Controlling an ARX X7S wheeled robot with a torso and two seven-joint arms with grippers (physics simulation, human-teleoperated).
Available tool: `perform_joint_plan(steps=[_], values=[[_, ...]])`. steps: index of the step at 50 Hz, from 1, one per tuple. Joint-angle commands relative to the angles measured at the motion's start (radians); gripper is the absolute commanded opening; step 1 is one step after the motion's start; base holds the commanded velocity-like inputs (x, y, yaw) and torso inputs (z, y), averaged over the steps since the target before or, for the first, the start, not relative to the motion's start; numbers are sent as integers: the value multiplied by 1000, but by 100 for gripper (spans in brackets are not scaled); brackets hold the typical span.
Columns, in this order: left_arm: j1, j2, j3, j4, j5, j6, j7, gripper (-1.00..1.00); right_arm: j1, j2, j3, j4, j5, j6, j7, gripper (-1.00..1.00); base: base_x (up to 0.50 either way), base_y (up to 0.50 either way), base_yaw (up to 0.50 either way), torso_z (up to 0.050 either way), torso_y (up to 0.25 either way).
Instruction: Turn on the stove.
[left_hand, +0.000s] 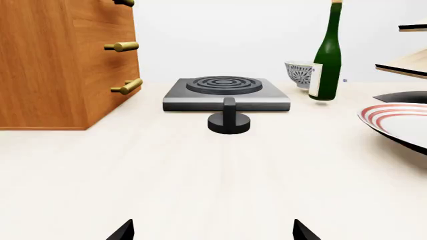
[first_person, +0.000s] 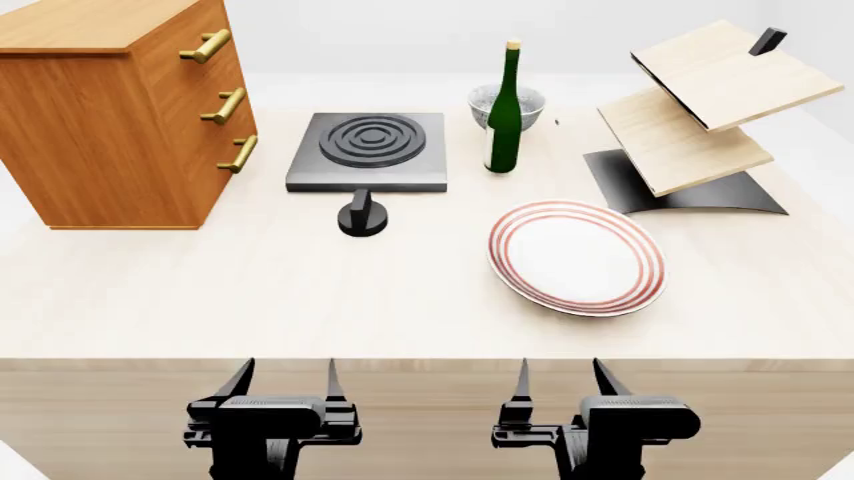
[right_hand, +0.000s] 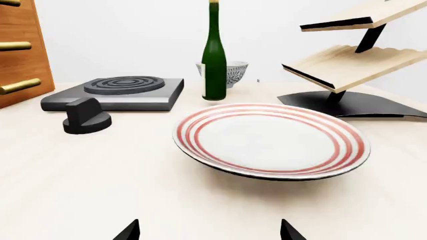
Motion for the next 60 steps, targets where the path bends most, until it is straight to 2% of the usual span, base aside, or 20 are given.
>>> perform_joint_plan(steps=[1,5,7,8,11,14,15,17,18,19,23,25,26,28,35,47,50,60], values=[[0,-19,22,4,-20,-3,-22,100,0,15,-19,-4,15,4,19,100,0,0,0,0,0],[-11,-29,32,-23,-20,-24,-60,100,-6,23,-25,-6,-36,-14,121,100,0,0,0,0,0],[-16,-35,38,-32,18,-50,-108,100,-13,27,-18,-8,5,-33,123,100,0,0,0,0,0],[-21,-40,50,-25,27,-99,-109,100,-6,30,-21,1,12,-19,124,100,0,0,0,0,0],[-24,-45,52,-21,4,-93,-106,100,9,34,-22,3,32,36,139,100,0,0,0,0,0],[-35,-64,71,36,7,-170,-91,100,30,42,-14,-36,75,146,141,100,0,0,0,0,0],[-38,-70,71,92,10,-217,-94,100,29,50,-24,-81,62,189,150,100,0,0,0,0,0],[-44,-82,65,261,-4,-382,-82,100,40,67,-27,-260,96,423,144,100,0,0,0,0,0],[-50,-85,62,313,-20,-449,-73,100,42,73,-27,-319,106,474,145,100,0,0,0,0,0],[-68,-91,51,420,-49,-585,-59,100,56,88,-31,-436,107,584,154,100,0,0,0,0,0],[-128,-103,21,613,-100,-849,-47,100,102,117,-32,-612,133,778,156,100,0,0,0,0,0],[-132,-119,30,671,-100,-875,-44,100,119,120,-18,-650,161,848,148,100,0,0,0,0,0],[-159,-112,3,726,-133,-979,-36,100,134,124,-12,-698,175,910,149,100,0,0,0,0,0],[-184,-109,-15,766,-148,-1042,-39,100,143,129,-8,-750,182,952,155,100,0,0,0,0,0],[-203,-106,-45,840,-176,-1114,-42,100,143,125,16,-823,217,1018,156,100,0,0,0,0,0],[-183,-114,-44,840,-177,-1060,-58,100,122,131,-3,-810,212,971,171,100,0,0,0,0,0],[-185,-114,-47,831,-181,-1059,-59,100,106,110,39,-810,259,933,141,100,0,0,0,0,0],[-187,-113,-50,825,-197,-1063,-66,100,111,105,56,-800,285,932,152,100,461,0,0,0,0]])
